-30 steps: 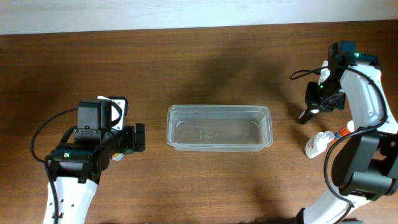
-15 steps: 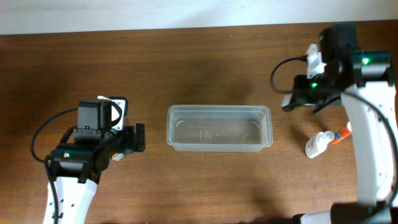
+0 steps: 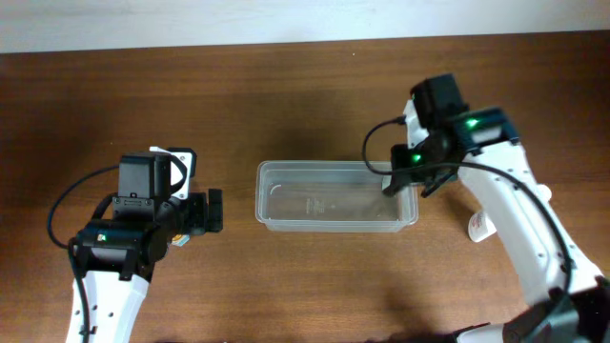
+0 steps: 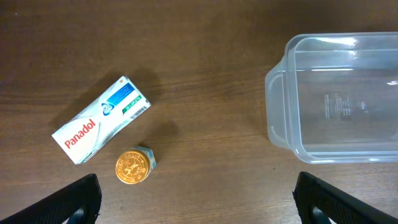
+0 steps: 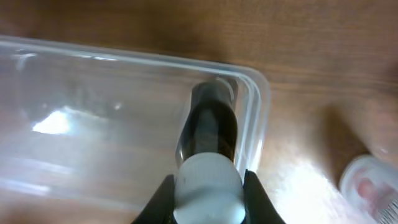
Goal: Pack container
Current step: 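Carry the dark bottle with the right gripper into the container and release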
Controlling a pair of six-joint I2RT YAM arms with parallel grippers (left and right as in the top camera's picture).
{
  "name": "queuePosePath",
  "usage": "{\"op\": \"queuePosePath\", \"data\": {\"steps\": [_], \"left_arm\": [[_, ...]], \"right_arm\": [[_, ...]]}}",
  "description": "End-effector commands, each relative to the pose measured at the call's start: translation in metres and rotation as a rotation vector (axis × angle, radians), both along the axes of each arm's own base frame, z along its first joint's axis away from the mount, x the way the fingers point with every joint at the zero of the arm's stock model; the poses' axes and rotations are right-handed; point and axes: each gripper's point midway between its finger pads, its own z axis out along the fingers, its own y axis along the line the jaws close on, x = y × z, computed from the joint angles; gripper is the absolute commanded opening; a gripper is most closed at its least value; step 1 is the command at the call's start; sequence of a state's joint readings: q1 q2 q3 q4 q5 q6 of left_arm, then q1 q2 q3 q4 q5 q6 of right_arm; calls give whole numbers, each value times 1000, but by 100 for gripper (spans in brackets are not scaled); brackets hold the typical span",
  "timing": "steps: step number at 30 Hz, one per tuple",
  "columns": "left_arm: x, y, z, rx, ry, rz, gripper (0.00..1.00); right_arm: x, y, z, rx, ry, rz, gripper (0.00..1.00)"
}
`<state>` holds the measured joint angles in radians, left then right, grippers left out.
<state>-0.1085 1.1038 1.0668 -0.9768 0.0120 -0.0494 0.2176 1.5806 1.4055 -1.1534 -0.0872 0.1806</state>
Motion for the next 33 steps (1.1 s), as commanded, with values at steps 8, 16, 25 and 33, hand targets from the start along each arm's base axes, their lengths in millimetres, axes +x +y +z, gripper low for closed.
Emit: {"op": "queuePosePath", "data": {"steps": [8,16,25,33], "left_arm": [[3,0,7,-15,-18,6,99],[3,0,7,-15,-18,6,99],[3,0,7,-15,-18,6,99],[3,0,7,-15,-18,6,99]], "right_arm": [[11,-18,-37,-114,-41,-33,14],[10,-18,-38,-117,-33,-26,43],[8,-22,6,-114,-108,-43,44],[-22,-93,98,-190,-244,-377,59]]}}
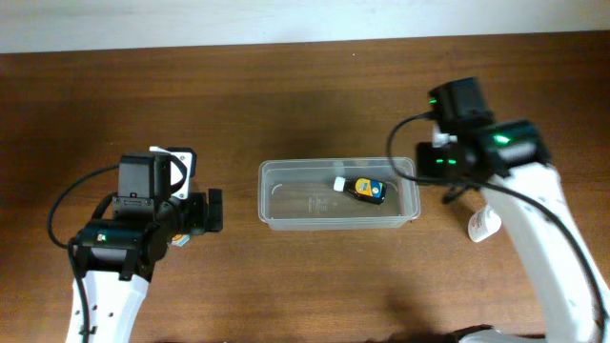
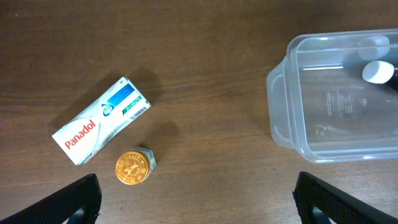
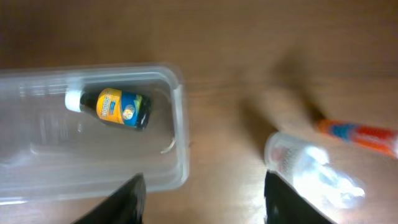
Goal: Pack container
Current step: 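Carry the dark bottle with the right gripper into the container and release, then grasp the white tube with the right gripper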
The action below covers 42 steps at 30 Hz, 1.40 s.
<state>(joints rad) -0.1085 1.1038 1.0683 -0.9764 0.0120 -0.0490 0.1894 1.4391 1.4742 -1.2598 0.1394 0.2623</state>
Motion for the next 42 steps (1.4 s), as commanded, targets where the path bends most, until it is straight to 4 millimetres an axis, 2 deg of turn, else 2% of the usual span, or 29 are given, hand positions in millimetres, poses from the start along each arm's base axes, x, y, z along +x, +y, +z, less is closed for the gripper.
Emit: {"op": "queuePosePath", "data": {"steps": [1,3,6,12,13,18,26,28,30,35,37,39,42], "left_arm": [[3,0,6,-15,-16,6,99],[3,0,6,-15,-16,6,99],[3,0,6,-15,-16,6,99],[3,0,6,-15,-16,6,99],[3,0,6,-15,-16,6,99],[2,0,6,-15,-13,6,99],[2,0,5,-14,-9,6,99],[1,0,5,-14,-8,6,99],[1,0,5,-14,-8,6,99],[1,0,5,-14,-8,6,99],[2,0,5,-14,-9,6,99],[1,0,5,-14,-8,6,99],[1,0,5,-14,-8,6,99]], "right_arm": [[-15,-51,41,-15,-115,-226,60],[-27,-69,38,-1,-77,-291,61],[-44,-87,22,31,15,-334,65],[-66,-116,-28,71,165,-444,67],[-67,-120,-43,83,198,-451,67],[-68,-124,-76,95,275,-460,67],[-59,-128,-108,102,351,-461,65],[-56,-128,-115,104,369,-461,59],[-56,-129,-118,104,376,-461,47],[-55,-129,-119,104,374,-461,30],[-55,-129,-119,104,375,-461,27],[-55,-129,-118,104,373,-460,19],[-54,-128,-116,103,364,-458,17]]}}
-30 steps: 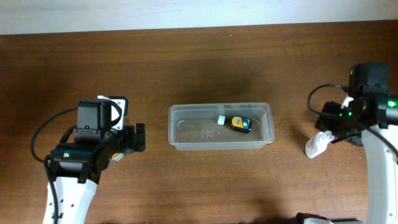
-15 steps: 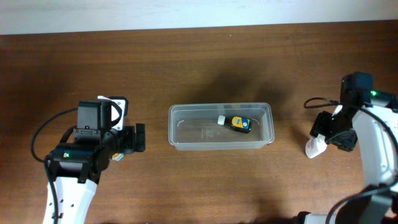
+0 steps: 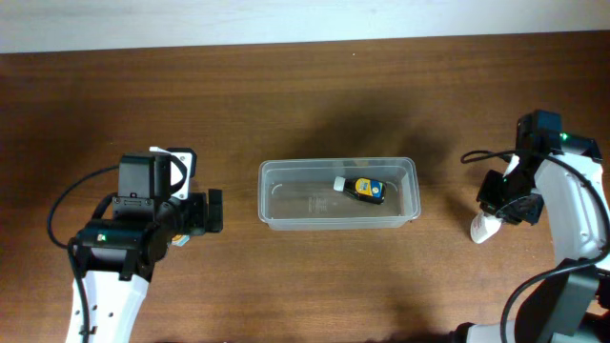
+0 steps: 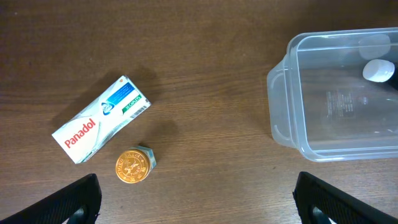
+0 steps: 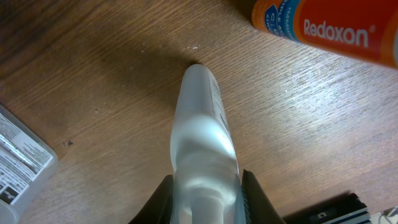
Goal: Pack container
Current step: 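Grasp the white tube with the right gripper, then lower the white tube into the container's right end and release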
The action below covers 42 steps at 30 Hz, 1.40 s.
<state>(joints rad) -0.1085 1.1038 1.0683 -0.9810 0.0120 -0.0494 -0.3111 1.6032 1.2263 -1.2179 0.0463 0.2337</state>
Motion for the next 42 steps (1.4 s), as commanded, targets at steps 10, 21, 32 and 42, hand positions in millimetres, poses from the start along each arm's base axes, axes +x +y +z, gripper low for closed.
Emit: {"op": "queuePosePath", "data": {"steps": [10,21,32,42], "left_arm": [[2,0,6,-15,-13,6,99],[2,0,6,-14,-13,6,99],[2,0,6,-14,-13,6,99],[2,0,6,-14,-13,6,99]], "right_arm": [[8,20,44,84,-147,95,13],[6,103,146,103,-410,435,14],[19,171,116,121,-308,586,13],[34,159,54,28,-81,458,11]]}}
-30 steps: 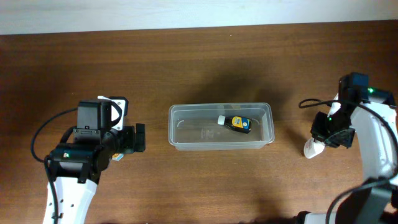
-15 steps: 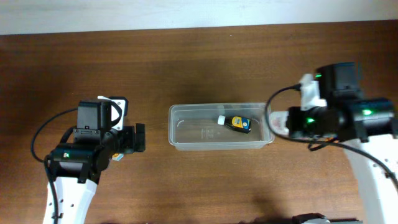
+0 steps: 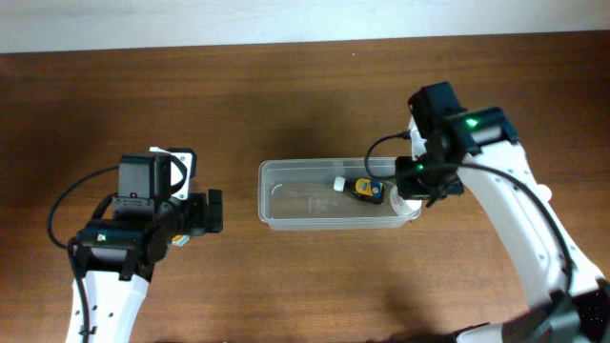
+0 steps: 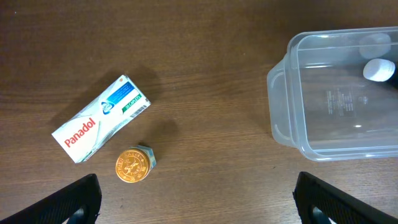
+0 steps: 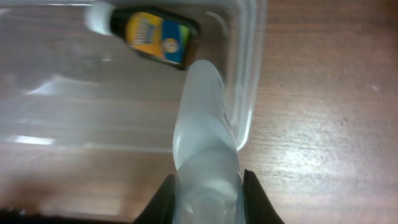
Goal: Pack container
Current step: 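Lower the white tube into the container's right end and release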
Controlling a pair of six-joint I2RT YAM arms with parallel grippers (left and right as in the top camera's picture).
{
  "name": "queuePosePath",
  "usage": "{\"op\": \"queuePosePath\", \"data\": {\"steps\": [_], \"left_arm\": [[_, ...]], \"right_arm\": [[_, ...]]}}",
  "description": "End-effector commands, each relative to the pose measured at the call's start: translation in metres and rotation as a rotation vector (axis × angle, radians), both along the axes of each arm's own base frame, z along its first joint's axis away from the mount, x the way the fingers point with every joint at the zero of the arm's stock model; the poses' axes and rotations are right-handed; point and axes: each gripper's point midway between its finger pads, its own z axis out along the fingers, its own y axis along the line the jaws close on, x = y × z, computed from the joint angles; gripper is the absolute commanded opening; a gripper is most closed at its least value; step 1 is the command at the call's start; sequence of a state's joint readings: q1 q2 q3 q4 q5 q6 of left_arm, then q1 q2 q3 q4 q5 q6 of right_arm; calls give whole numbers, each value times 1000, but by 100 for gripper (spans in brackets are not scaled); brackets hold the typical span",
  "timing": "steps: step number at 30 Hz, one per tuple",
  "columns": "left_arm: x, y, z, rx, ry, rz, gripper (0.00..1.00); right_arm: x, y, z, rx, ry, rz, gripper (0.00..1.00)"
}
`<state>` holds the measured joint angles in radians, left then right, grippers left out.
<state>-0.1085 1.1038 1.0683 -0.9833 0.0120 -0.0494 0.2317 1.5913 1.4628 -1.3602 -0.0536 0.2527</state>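
The clear plastic container (image 3: 270,203) sits mid-table, also seen as the container (image 4: 292,118) and the container (image 5: 245,118). A dark bottle with a yellow label (image 3: 365,190) lies inside its right half, the same bottle (image 5: 155,38) in the right wrist view. My right gripper (image 3: 408,198) is shut on a frosted white bottle (image 5: 205,137), held over the container's right end. My left gripper (image 4: 198,199) hovers open left of the container, nothing between its fingers. A Panadol box (image 4: 99,119) and a gold-lidded jar (image 4: 133,166) lie on the table beneath it.
Dark wooden table (image 3: 305,95) all round. A pale wall edge (image 3: 286,19) runs along the back. Cables trail from both arms.
My right gripper was at the far right of the table, shut on the frosted bottle there; now it holds that bottle over the container's right end. The left arm is unchanged.
My right gripper held the dark bottle inside the container's right end. Then the bottle lay in the container and the gripper was open to the right. Then it was shut on the frosted bottle at the far right, and now holds it over the container.
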Motion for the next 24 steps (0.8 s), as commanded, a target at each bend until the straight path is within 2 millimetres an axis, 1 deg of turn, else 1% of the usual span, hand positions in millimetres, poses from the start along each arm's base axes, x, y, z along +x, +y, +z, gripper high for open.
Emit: {"op": "queuePosePath", "data": {"steps": [1,10,14,18,20,22,24], "left_arm": [[3,0,6,-14,-15,6,99],[3,0,6,-15,-15,6,99],[3,0,6,-15,-15,6,99],[3,0,6,-15,-15,6,99],[3,0,6,-15,-15,6,99],[3,0,6,-15,-14,6,99],[3,0,6,-15,-15,6,99]], "right_arm": [[7,-8,-14,-73,23,-71,11],[16,-6,-47,-96,103,-68,12],[19,-5,-54,-99,117,-67,13],[20,-4,-53,-97,108,-55,26],[20,-4,-49,-93,95,-31,33],[22,-4,-37,-83,54,-26,38],[26,-5,-19,-68,-5,-34,41]]}}
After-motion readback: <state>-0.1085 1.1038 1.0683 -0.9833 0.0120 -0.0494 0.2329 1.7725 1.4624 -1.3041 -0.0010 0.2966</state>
